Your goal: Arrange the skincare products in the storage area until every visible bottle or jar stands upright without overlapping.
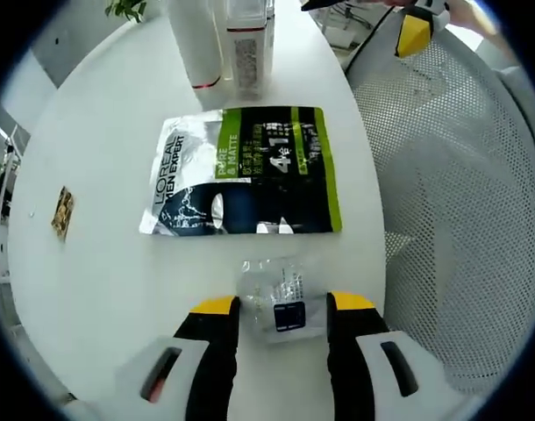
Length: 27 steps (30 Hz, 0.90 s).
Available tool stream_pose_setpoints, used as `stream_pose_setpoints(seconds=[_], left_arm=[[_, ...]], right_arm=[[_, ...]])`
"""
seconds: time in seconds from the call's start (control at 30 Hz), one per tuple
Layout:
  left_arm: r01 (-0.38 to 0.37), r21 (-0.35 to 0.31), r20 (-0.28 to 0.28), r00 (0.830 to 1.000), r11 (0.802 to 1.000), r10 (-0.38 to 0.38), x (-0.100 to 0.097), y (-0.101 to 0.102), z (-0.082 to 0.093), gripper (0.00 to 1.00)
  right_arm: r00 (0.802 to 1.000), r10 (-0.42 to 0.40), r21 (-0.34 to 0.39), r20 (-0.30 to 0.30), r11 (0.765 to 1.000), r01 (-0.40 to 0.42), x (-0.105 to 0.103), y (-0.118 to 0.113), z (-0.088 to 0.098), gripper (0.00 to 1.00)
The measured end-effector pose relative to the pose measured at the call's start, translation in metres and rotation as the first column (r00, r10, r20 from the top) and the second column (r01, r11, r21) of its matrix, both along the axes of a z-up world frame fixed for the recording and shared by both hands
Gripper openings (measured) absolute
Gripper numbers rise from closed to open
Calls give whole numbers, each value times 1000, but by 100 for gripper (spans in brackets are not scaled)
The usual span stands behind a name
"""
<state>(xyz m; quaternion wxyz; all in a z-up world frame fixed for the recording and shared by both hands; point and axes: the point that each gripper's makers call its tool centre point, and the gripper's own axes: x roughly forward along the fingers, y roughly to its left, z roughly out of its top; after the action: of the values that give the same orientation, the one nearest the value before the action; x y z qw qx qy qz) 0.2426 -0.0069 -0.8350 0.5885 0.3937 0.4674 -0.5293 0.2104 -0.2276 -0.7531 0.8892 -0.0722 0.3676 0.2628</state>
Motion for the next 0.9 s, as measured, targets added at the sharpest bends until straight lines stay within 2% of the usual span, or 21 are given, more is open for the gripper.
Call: stream_pose_setpoints(seconds=[0.23, 0.43, 0.63, 0.9], left_arm=[[-2, -18, -2, 1000, 1000, 2, 1, -1, -1, 44], [26, -23, 3, 1000, 999, -26, 1, -4, -1, 44], [-7, -38, -16, 1000, 999, 7, -2, -6, 0, 43], [-29, -44, -8, 1000, 999, 29, 3, 0, 3, 48]], right_arm=[[1000, -3, -4, -3, 1000, 3, 0, -1, -1, 85], [1000, -5, -6, -6, 1000, 5, 0, -1, -2, 85], [1000, -10, -8, -5, 1000, 10, 0, -2, -2, 85], [1000, -12, -15, -3, 1000, 12, 1, -2, -2, 85]])
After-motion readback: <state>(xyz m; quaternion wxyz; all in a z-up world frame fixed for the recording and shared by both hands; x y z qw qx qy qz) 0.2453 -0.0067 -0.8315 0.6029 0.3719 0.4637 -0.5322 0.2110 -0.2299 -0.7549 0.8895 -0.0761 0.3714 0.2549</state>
